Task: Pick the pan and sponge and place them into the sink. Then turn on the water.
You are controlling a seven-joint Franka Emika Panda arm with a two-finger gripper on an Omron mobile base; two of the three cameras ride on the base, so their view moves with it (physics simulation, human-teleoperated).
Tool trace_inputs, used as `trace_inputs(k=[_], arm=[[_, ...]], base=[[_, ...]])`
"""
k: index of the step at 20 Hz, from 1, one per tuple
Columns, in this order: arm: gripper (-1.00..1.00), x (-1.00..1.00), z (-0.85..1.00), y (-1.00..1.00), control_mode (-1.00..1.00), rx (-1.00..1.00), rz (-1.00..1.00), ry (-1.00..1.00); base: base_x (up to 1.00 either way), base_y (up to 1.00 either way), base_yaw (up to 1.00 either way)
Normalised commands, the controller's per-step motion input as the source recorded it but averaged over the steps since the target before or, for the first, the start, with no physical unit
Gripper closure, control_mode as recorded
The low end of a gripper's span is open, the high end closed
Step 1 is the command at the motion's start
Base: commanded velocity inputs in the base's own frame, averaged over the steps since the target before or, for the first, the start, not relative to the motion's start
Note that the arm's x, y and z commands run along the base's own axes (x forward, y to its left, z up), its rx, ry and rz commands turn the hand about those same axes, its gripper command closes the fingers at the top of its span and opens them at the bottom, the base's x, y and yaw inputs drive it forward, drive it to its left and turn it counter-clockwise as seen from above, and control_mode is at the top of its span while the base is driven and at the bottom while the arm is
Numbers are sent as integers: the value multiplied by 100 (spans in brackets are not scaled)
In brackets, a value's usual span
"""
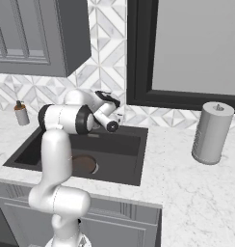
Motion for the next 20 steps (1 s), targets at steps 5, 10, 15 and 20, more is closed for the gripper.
trace_inputs(k=[5,10,15,20], arm=[[-100,9,-1,10,-100,0,0,0],[-100,5,0,5,-100,0,0,0],[-100,7,0,6,-100,0,0,0],[-100,12,0,4,-100,0,0,0]], base=[[0,0,0],[0,0,0],[0,0,0],[0,0,0]])
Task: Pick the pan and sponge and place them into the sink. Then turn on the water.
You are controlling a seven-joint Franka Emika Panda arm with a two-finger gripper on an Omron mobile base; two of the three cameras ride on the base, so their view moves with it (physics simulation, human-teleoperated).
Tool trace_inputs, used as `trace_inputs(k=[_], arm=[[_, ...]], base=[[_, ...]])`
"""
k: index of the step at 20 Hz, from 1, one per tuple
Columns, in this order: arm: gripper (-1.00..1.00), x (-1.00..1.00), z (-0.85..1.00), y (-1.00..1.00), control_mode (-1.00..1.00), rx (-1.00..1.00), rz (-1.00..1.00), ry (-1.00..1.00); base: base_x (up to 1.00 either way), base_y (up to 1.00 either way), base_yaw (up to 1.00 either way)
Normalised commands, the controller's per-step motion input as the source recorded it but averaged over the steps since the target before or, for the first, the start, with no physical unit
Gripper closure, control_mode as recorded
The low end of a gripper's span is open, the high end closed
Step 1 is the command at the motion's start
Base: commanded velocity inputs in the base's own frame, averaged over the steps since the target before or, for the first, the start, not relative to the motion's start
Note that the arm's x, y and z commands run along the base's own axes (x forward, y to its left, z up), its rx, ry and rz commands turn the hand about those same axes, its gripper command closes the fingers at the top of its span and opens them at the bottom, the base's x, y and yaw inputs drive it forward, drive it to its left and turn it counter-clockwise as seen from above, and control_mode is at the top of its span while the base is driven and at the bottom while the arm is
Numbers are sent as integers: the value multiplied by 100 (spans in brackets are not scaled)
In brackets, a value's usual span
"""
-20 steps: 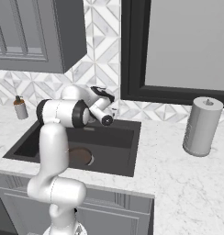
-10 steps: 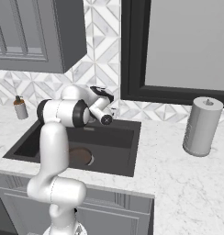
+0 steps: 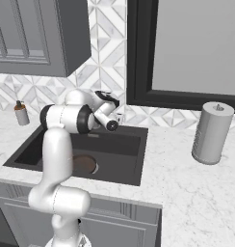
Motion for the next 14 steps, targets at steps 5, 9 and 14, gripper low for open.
trace_inputs(k=[5,9,14], arm=[[-100,8,0,0,-100,0,0,0],[-100,0,0,0,-100,0,0,0],[-100,0,0,0,-100,0,0,0]], base=[[0,0,0],[0,0,0],[0,0,0]])
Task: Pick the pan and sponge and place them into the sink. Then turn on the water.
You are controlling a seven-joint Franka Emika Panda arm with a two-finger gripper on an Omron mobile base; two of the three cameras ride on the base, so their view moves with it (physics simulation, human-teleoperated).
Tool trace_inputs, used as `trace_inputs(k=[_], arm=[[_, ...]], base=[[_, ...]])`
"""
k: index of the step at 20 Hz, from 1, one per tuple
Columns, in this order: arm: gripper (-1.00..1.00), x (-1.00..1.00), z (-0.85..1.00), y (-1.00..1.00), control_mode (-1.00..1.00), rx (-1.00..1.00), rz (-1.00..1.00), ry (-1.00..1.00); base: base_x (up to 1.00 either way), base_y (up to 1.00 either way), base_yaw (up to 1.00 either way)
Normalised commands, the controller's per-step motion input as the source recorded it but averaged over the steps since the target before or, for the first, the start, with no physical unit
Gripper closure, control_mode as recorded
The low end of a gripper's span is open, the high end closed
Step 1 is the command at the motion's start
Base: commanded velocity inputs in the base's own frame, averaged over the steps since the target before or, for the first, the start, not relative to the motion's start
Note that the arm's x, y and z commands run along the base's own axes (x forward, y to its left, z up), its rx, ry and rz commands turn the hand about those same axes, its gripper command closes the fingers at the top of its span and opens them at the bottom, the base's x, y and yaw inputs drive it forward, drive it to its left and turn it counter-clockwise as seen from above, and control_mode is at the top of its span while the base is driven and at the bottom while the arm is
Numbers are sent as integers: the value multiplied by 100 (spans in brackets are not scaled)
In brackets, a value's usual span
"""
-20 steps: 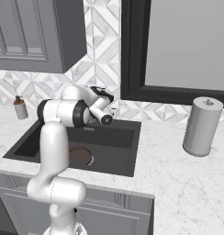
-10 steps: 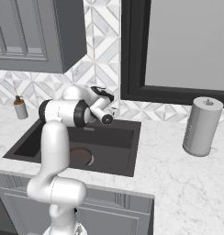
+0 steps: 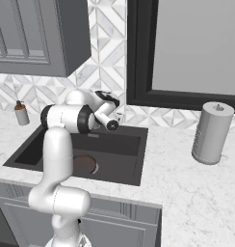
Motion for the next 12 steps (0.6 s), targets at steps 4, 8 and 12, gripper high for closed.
trace_inputs(k=[4,8,12], arm=[[-100,0,0,-13,-100,0,0,0],[-100,0,0,-24,-100,0,0,0],[-100,0,0,-33,-100,0,0,0]], base=[[0,0,0],[0,0,0],[0,0,0]])
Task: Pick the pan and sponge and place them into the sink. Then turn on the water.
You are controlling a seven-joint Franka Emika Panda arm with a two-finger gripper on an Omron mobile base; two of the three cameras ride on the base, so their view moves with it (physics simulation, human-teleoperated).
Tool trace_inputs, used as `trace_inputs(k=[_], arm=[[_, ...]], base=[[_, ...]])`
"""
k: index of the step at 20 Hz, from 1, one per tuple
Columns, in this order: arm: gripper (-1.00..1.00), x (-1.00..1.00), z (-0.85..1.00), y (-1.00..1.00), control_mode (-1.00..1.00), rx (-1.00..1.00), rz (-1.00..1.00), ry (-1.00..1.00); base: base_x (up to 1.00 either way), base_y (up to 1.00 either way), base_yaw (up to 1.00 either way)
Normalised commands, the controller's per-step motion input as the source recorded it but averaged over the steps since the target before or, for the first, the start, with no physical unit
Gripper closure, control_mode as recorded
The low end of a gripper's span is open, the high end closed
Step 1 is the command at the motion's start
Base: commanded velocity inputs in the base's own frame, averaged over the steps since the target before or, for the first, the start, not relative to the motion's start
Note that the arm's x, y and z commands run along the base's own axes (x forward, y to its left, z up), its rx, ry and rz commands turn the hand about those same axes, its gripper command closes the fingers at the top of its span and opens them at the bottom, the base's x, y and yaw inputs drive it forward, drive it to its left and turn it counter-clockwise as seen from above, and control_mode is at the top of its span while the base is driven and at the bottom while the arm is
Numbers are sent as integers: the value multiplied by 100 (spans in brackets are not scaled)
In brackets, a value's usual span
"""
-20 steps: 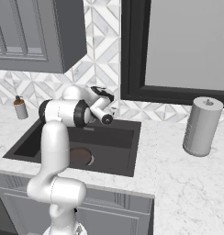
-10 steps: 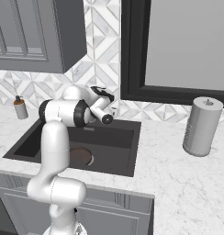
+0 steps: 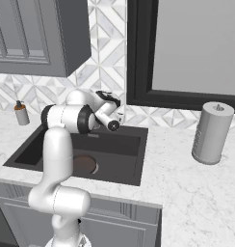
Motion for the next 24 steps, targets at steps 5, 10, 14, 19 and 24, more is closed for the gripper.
trace_inputs(k=[5,10,14,19,24], arm=[[-100,0,0,-44,-100,1,0,0],[-100,0,1,-63,-100,2,-1,0],[-100,0,0,-76,-100,5,-1,0],[-100,5,0,-82,-100,6,-2,0],[-100,5,0,-90,-100,6,0,0]], base=[[0,0,0],[0,0,0],[0,0,0],[0,0,0],[0,0,0]])
